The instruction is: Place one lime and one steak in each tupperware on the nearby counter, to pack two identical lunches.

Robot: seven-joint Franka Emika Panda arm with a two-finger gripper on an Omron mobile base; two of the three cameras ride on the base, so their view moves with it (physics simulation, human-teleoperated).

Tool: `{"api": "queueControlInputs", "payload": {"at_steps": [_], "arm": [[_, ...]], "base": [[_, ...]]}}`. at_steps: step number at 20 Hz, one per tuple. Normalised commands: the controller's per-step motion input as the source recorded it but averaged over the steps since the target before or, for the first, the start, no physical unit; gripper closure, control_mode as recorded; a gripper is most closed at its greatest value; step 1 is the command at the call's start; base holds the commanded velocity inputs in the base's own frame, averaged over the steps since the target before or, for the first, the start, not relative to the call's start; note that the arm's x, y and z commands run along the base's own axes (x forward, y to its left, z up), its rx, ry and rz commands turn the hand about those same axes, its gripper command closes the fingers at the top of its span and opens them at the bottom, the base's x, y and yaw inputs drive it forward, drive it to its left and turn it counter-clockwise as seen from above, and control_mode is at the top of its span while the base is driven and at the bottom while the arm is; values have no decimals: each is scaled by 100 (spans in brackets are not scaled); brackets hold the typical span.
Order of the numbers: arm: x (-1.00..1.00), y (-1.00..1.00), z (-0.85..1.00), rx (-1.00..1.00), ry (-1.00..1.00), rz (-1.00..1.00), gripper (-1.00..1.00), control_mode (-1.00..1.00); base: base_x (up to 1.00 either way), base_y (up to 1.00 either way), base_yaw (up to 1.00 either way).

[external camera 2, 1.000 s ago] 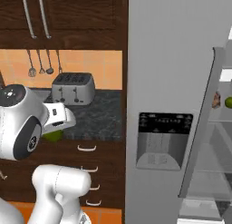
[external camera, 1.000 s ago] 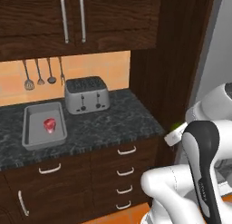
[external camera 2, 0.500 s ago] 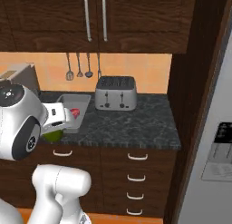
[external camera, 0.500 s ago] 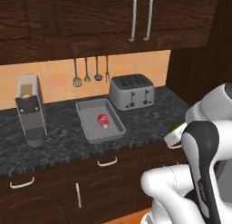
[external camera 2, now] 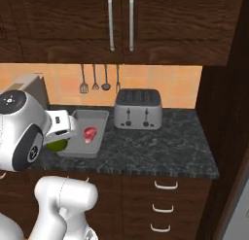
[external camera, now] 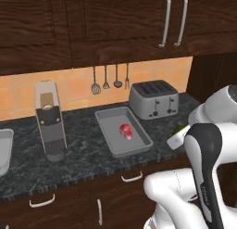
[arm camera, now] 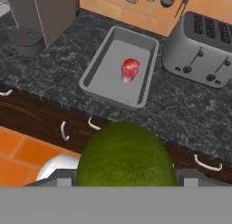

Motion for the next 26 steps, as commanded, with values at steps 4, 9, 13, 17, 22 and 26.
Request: {"api": "queueControlInputs", "payload": {"at_steps": [4, 9, 13, 17, 22, 26], "arm": [[0, 0, 0, 0, 0, 0, 100, 100], [0, 0, 0, 0, 0, 0, 100, 100], [12, 9, 0, 0, 0, 0, 100, -100], [43, 33, -9, 0, 0, 0, 100, -100], [73, 34, -63, 0, 5, 0, 100, -100], [100, 14, -53, 0, 32, 0, 100, -100]], "base": [[37, 44, 0], [45, 33, 0], [31, 24, 0], [0, 0, 0], [0, 0, 0], [0, 0, 0]]}}
